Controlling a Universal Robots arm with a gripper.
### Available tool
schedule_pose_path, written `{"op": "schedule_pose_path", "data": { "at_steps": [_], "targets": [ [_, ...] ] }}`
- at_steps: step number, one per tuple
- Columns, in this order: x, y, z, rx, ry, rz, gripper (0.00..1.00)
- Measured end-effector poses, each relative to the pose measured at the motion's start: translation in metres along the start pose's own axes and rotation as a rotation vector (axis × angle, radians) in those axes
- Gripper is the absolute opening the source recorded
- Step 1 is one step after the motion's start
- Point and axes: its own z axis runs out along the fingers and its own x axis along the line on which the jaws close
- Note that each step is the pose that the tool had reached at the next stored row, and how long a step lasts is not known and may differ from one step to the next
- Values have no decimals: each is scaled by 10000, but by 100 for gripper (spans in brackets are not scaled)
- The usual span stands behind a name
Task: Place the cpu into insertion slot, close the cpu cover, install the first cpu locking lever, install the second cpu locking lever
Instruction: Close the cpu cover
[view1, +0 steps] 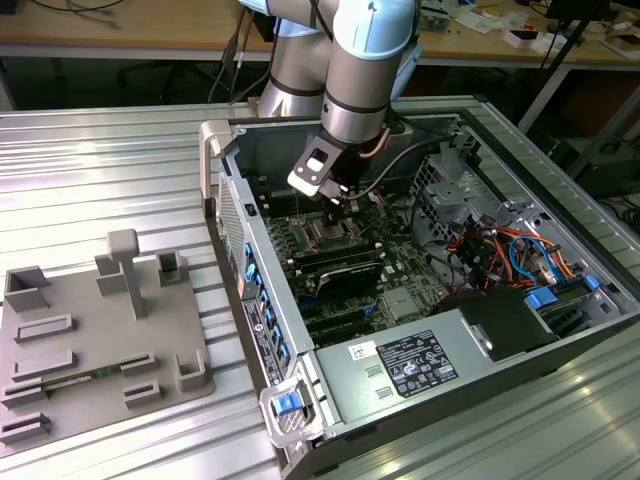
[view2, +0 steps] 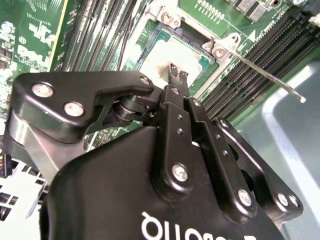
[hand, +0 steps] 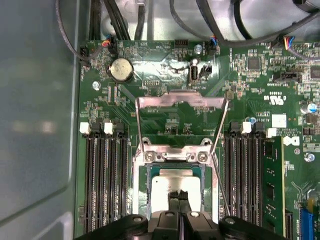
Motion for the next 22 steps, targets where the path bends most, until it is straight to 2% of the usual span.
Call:
{"op": "schedule_pose_path", "data": {
  "at_steps": [4, 18, 21, 22],
  "targets": [
    [-1, 5, -63, 1, 0, 0, 11],
    [-1, 5, -67, 0, 2, 0, 11],
    [-1, 7, -89, 1, 0, 0, 11],
    [-2, 8, -114, 0, 0, 0, 11]
  ]
}}
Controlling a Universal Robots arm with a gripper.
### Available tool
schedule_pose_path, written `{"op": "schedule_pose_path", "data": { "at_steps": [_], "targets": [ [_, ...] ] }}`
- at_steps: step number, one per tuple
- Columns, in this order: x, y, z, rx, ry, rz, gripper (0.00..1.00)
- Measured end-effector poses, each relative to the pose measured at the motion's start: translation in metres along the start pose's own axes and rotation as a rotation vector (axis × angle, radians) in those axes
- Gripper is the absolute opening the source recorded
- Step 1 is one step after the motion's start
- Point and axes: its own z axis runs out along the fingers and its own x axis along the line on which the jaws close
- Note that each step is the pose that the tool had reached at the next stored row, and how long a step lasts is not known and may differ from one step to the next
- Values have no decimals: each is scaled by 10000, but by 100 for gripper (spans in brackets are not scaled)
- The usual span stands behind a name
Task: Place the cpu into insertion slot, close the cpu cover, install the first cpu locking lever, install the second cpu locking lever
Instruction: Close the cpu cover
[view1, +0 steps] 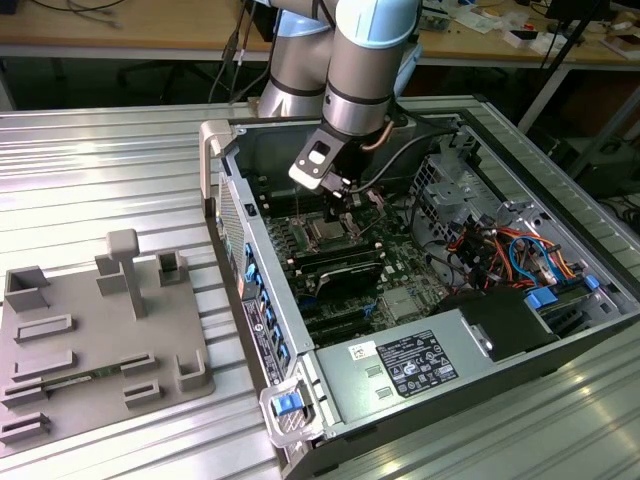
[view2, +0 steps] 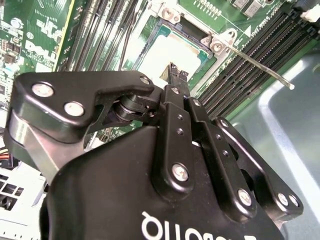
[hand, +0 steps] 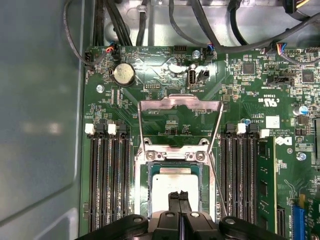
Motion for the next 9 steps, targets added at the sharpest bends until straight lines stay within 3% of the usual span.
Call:
{"op": "schedule_pose_path", "data": {
  "at_steps": [2, 9],
  "targets": [
    [-1, 5, -65, 0, 2, 0, 11],
    [-3, 13, -178, -1, 4, 0, 11]
  ]
}}
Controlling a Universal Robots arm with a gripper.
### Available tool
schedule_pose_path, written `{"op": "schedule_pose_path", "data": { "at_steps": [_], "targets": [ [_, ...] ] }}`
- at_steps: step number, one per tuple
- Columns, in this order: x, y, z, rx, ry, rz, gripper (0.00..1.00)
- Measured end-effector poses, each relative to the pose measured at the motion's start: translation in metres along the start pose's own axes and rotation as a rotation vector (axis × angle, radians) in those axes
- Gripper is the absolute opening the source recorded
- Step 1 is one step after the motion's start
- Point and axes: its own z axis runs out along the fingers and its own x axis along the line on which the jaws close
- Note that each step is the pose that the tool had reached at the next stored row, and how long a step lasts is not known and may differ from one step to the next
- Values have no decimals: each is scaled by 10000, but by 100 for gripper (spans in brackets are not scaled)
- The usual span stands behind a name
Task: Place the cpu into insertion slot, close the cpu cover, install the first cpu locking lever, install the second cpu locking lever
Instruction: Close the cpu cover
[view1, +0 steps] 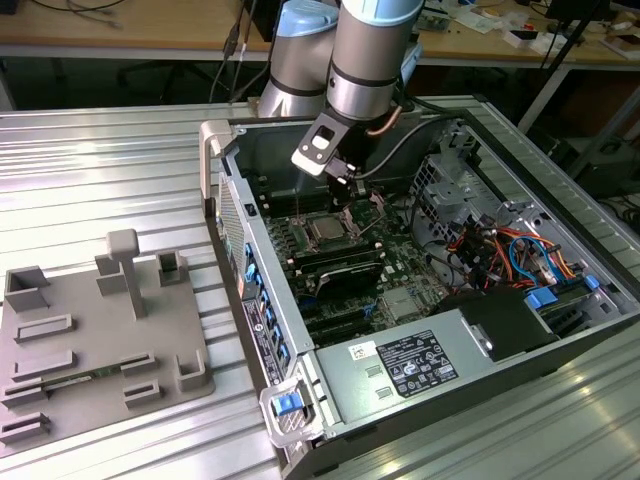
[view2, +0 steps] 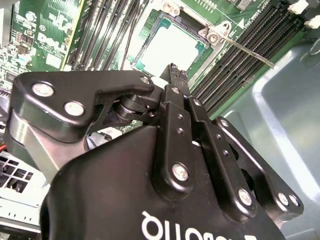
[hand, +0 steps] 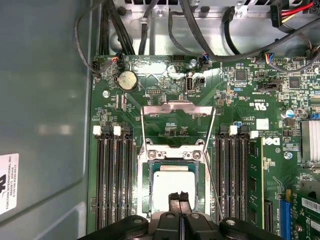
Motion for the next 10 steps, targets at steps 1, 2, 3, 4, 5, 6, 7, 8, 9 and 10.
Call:
{"op": "schedule_pose_path", "data": {
  "at_steps": [1, 2, 3, 4, 5, 6, 7, 8, 9, 10],
  "targets": [
    [0, 0, 0, -1, 0, 0, 11],
    [0, 0, -1, 0, -1, 0, 11],
    [0, 0, -2, 1, -1, 0, 11],
    [0, 0, -2, 0, -1, 0, 11],
    [0, 0, -2, 0, -1, 0, 11],
    [0, 0, -3, 1, -2, 0, 11],
    [-1, 40, 0, 2, -3, 0, 11],
    [-1, 97, 4, 1, -2, 0, 11],
    [-1, 98, 4, 0, -1, 0, 11],
    [-3, 106, -99, 1, -1, 0, 11]
  ]
}}
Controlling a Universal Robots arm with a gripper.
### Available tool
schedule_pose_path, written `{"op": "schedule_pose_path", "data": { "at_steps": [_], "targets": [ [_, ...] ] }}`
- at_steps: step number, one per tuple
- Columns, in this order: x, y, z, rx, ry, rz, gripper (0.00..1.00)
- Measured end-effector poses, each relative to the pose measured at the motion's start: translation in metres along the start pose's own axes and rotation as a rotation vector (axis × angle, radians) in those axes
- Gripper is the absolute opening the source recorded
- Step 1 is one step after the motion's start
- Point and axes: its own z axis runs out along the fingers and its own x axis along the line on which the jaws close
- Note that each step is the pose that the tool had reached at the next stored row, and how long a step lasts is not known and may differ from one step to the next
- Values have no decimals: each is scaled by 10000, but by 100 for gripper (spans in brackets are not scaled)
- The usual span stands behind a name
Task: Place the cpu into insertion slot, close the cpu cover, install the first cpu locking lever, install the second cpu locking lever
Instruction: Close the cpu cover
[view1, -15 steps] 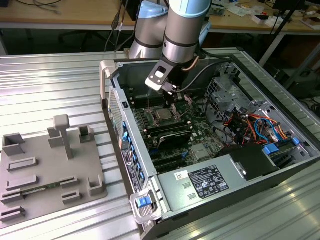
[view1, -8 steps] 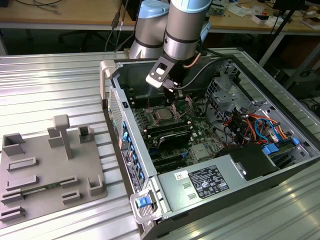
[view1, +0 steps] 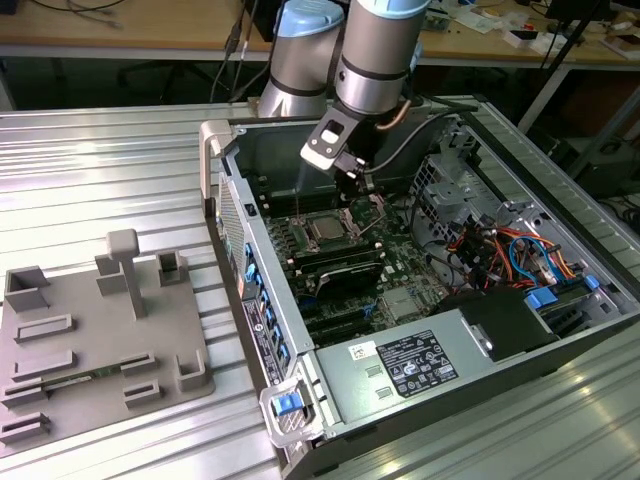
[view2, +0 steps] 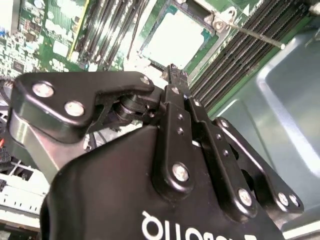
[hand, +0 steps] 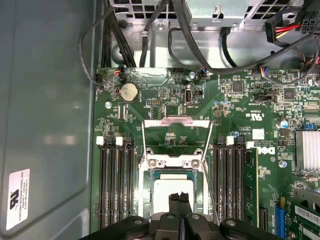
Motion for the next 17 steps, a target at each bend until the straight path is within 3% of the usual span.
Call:
{"op": "schedule_pose_path", "data": {
  "at_steps": [4, 7, 8, 11, 13, 16, 17],
  "targets": [
    [-1, 69, 5, 0, -1, 1, 11],
    [-2, 213, 16, 0, -1, 1, 11],
    [-3, 307, 23, 0, -1, 0, 11],
    [-5, 384, 7, 1, -2, -1, 11],
    [-5, 431, -78, 1, -3, 0, 11],
    [1, 604, -67, 9, -3, -2, 11],
    [2, 633, -65, 10, -3, 0, 11]
  ]
}}
